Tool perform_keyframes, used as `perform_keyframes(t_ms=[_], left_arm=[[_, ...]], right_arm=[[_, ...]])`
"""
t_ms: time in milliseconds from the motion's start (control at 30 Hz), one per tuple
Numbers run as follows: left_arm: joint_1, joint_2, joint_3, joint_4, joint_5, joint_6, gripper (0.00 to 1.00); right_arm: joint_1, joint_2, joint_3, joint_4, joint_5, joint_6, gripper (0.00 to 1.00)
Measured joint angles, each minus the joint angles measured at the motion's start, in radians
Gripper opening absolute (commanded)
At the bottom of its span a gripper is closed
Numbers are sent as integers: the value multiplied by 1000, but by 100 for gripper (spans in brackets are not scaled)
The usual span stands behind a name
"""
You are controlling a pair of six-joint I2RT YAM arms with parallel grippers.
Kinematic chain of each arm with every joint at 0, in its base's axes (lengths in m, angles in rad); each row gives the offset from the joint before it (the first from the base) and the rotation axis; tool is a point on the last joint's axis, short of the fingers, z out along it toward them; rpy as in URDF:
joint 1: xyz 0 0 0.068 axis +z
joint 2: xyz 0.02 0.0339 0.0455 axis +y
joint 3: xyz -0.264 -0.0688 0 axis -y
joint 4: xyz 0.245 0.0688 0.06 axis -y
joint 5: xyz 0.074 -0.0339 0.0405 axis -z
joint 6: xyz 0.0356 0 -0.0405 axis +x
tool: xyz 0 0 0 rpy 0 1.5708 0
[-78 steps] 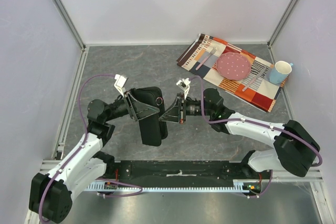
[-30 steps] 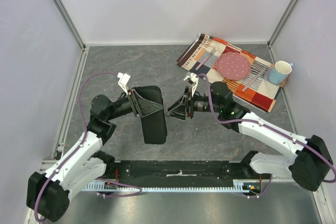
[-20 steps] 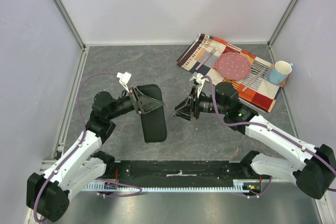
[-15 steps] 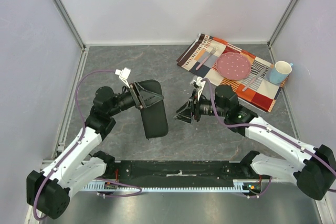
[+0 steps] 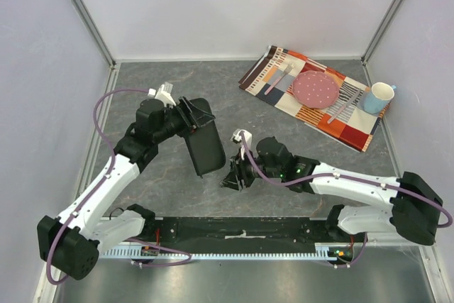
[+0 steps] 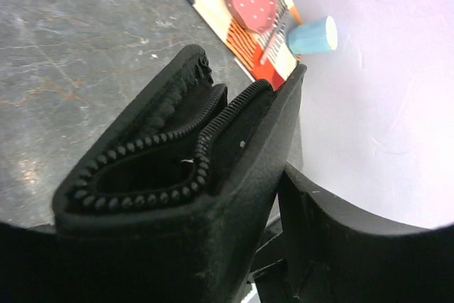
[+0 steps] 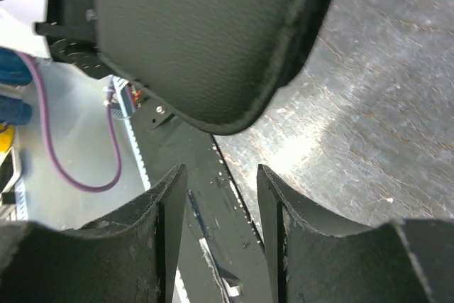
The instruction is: Sort the hair-cutting tools
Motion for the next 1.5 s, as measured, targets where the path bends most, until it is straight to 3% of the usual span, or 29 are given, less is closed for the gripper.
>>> perform_keyframes(t_ms=[200,700,1500], left_arm=[[0,7,51,-100,-90,33,2],[2,13,58,-169,-196,83,2],[0,18,89,-185,-235,81,2]], right_arm=[[29,71,38,11,78,48,55],[141,208,152,69,237,133,55],[316,255,158,235,595,71,51]])
